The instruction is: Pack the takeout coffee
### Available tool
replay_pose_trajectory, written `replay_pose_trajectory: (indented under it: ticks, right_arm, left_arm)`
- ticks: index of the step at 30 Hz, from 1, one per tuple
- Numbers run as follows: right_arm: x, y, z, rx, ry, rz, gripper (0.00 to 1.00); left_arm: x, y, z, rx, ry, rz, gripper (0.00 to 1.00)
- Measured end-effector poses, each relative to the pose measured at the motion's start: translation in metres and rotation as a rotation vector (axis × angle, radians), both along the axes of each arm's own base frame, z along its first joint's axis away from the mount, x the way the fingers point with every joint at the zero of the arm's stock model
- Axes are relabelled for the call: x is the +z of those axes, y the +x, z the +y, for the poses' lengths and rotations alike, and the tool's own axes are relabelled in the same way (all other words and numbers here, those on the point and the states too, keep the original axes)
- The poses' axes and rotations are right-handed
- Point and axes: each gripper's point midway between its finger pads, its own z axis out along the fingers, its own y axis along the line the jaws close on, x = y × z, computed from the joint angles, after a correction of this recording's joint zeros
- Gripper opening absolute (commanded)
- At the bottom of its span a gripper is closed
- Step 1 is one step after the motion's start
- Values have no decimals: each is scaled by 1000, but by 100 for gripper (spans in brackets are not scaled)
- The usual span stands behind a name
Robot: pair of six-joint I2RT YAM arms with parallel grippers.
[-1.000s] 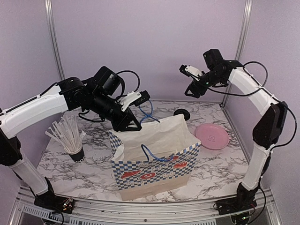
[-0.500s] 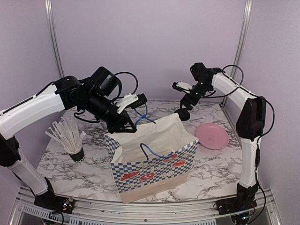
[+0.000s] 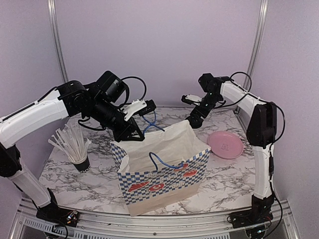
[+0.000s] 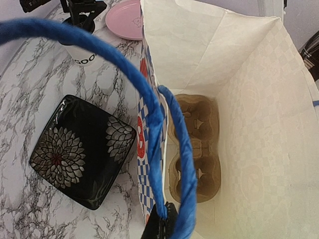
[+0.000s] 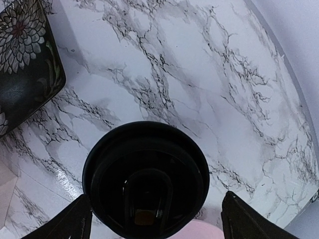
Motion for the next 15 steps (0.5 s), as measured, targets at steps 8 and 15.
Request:
replay_pose_trajectory:
  ticks: [8,15]
  right_arm:
    - [-9,-4,6,21,-18,18,75]
    - [-10,-5,6,27,-24,18,69]
  left_arm:
    - [0,0,0,1,0,1,0]
    - [0,0,0,4,0,4,0]
